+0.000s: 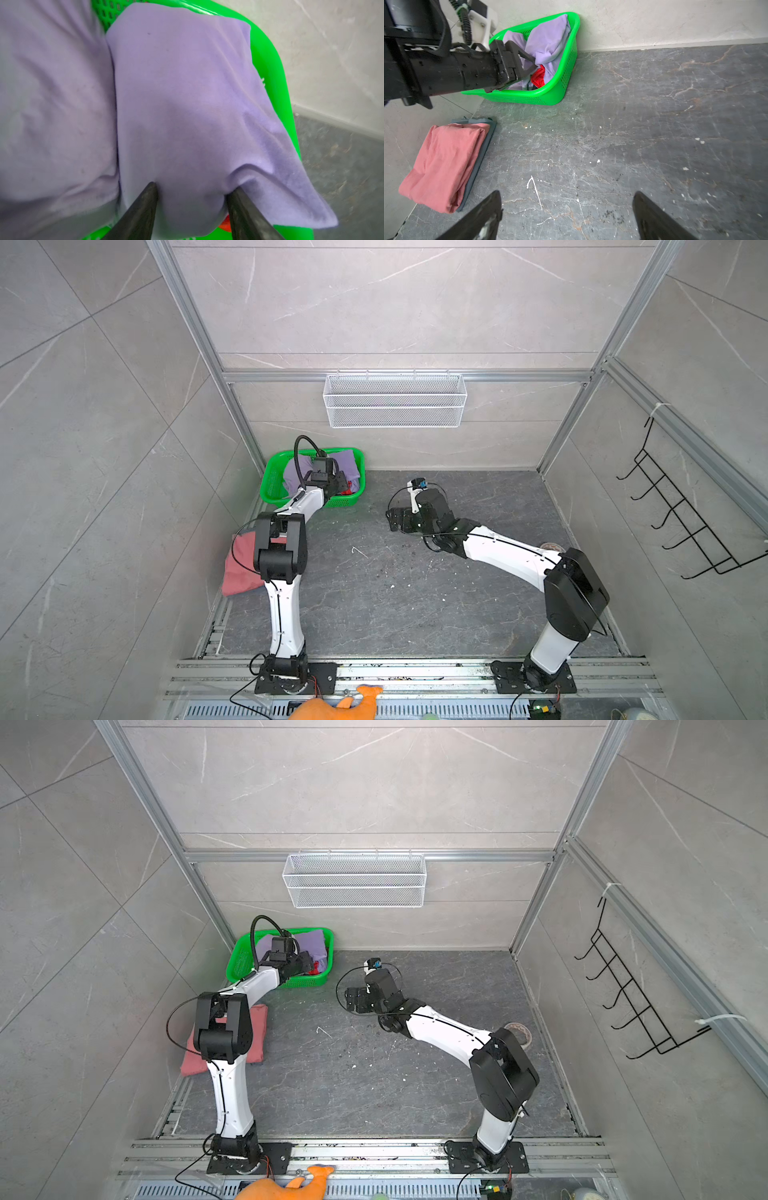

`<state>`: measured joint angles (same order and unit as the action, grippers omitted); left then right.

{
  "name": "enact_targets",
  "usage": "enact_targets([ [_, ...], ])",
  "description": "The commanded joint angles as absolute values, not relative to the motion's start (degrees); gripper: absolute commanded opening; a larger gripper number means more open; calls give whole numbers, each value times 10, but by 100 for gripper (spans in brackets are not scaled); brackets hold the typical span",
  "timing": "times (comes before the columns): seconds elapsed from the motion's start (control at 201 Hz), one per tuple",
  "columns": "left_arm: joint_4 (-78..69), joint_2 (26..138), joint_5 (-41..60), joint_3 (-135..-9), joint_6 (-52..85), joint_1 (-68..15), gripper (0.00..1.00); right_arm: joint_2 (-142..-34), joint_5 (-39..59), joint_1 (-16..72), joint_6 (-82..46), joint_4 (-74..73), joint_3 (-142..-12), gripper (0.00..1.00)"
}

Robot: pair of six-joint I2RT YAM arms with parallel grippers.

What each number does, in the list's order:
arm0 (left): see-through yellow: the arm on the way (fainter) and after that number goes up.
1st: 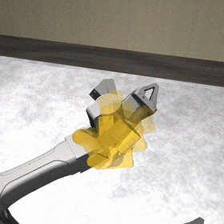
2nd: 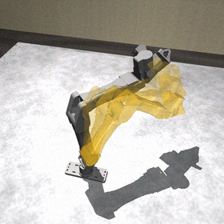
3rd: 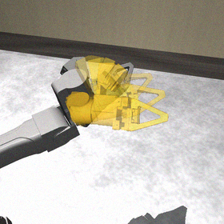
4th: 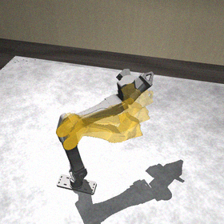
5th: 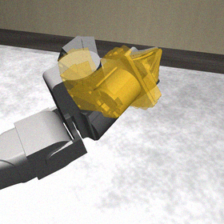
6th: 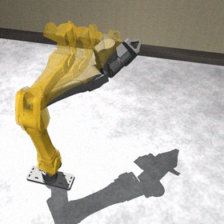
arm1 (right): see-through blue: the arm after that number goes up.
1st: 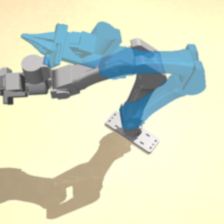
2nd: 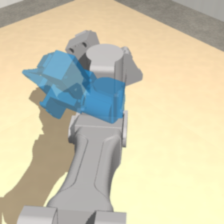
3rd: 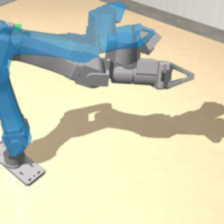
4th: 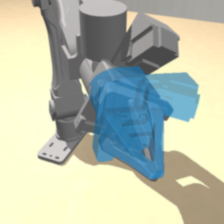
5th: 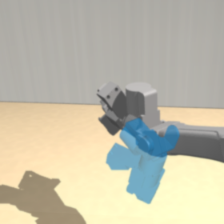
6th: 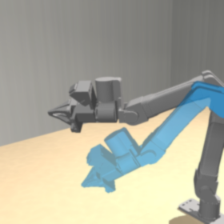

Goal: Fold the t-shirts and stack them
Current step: 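Grasp the lavender t-shirt in the basket with the left gripper and lift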

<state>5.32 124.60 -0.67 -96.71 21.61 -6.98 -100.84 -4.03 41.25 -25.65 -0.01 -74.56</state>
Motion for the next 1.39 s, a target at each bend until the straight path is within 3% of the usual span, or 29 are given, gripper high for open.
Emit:
enact_targets([
  [0.0, 5, 1250, 1, -975, 229, -60, 41, -1031, -20, 419, -239, -4, -778, 97],
  [0.174, -18, 1227, 11, -956, 215, -59, 17, -1048, -15, 421, -239, 2, -793, 96],
  [0.274, -27, 1203, 23, -947, 210, -59, 11, -1049, -18, 421, -239, 3, -794, 96],
  [0.752, -15, 1090, 70, -924, 181, -58, 8, -1024, -32, 421, -249, 2, -764, 96],
  [0.931, -5, 1061, 70, -956, 148, -57, 1, -1010, -41, 421, -239, 2, -756, 96],
  [1.21, 24, 983, 80, -1018, 115, -57, 0, -980, -63, 421, -205, -4, -750, 97],
  [1.389, 52, 903, 150, -1019, 167, -64, 0, -933, -81, 420, -179, -4, -741, 98],
])
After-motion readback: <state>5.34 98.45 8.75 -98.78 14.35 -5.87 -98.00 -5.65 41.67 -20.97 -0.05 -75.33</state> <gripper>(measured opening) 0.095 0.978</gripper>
